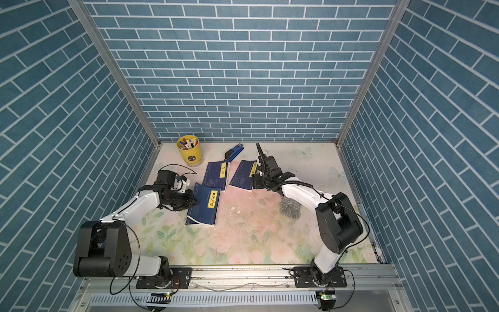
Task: Wipe the cover of the book
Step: Place the book on the book.
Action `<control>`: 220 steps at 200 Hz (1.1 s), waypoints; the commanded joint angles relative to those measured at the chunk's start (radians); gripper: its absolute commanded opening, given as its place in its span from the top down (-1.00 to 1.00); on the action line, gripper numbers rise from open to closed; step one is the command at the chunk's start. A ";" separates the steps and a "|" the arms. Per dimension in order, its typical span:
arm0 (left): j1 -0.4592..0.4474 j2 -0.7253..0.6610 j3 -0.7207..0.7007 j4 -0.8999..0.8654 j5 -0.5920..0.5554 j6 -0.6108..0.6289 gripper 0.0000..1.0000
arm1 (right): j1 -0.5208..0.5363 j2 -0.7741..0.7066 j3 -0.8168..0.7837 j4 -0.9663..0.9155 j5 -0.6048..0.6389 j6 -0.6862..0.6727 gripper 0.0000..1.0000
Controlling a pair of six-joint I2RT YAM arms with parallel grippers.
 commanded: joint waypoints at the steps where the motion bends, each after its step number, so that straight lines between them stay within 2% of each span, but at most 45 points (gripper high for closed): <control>1: 0.004 0.011 -0.026 0.030 -0.036 -0.001 1.00 | -0.007 0.008 -0.007 0.018 -0.011 -0.031 -0.24; 79: 0.004 0.039 -0.071 0.097 -0.038 -0.020 0.84 | -0.010 0.021 -0.007 0.019 -0.014 -0.030 -0.25; 102: 0.005 0.047 -0.063 0.097 -0.046 -0.015 0.70 | -0.010 0.022 -0.004 0.015 -0.015 -0.029 -0.25; 117: 0.004 0.047 -0.059 0.093 -0.064 -0.016 0.50 | -0.010 0.022 -0.004 0.016 -0.015 -0.028 -0.25; 148: 0.004 0.051 -0.057 0.098 -0.076 -0.016 0.27 | -0.010 0.029 0.001 0.014 -0.059 -0.026 -0.25; 220: 0.005 0.051 -0.045 0.096 -0.127 -0.016 -0.02 | 0.001 0.040 -0.002 -0.009 -0.101 -0.018 -0.24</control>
